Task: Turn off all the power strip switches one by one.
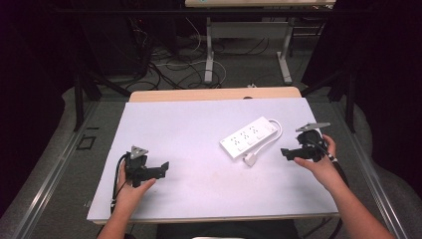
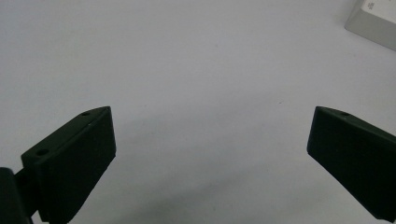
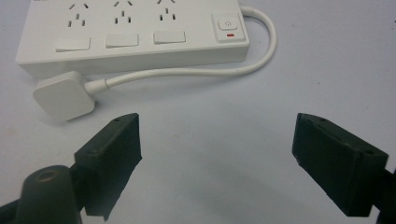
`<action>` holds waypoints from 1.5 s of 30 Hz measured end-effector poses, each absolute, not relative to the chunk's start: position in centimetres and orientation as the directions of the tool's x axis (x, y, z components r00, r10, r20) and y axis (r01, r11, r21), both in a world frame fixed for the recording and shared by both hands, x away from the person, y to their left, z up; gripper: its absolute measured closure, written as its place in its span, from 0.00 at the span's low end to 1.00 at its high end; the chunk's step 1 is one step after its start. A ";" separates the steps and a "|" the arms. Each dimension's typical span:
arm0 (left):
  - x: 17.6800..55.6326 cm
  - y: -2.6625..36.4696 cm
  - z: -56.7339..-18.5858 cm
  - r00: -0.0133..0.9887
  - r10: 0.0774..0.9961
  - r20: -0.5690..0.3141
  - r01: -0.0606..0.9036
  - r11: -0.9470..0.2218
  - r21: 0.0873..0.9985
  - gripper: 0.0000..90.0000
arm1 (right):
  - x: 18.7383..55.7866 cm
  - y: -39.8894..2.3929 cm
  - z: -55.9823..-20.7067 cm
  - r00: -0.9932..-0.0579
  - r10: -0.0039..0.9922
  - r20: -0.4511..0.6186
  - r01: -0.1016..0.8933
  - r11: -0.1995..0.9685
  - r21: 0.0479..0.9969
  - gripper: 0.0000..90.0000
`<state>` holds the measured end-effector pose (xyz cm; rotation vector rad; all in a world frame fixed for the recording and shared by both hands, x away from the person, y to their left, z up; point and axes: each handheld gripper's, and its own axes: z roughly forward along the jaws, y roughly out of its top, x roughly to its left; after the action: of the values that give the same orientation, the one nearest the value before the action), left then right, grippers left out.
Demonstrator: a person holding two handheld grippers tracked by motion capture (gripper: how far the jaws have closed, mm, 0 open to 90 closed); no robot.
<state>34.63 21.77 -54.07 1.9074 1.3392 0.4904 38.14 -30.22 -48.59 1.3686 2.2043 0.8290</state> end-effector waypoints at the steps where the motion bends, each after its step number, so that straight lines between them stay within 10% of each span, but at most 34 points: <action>1: 34.6 21.8 -54.1 0.382 0.919 -0.102 0.636 -0.180 0.751 0.02 | 38.3 -30.2 -48.5 -0.430 0.902 -0.036 0.657 0.341 0.673 0.17; 45: 34.7 22.0 -54.2 0.369 0.922 -0.114 0.636 -0.161 0.755 0.03 | 45.9 -27.0 -46.7 -0.438 0.898 -0.039 0.709 0.371 0.600 0.29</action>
<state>34.70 22.00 -54.19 1.8877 1.3519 0.4897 45.85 -26.98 -46.69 1.4034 2.2772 0.7291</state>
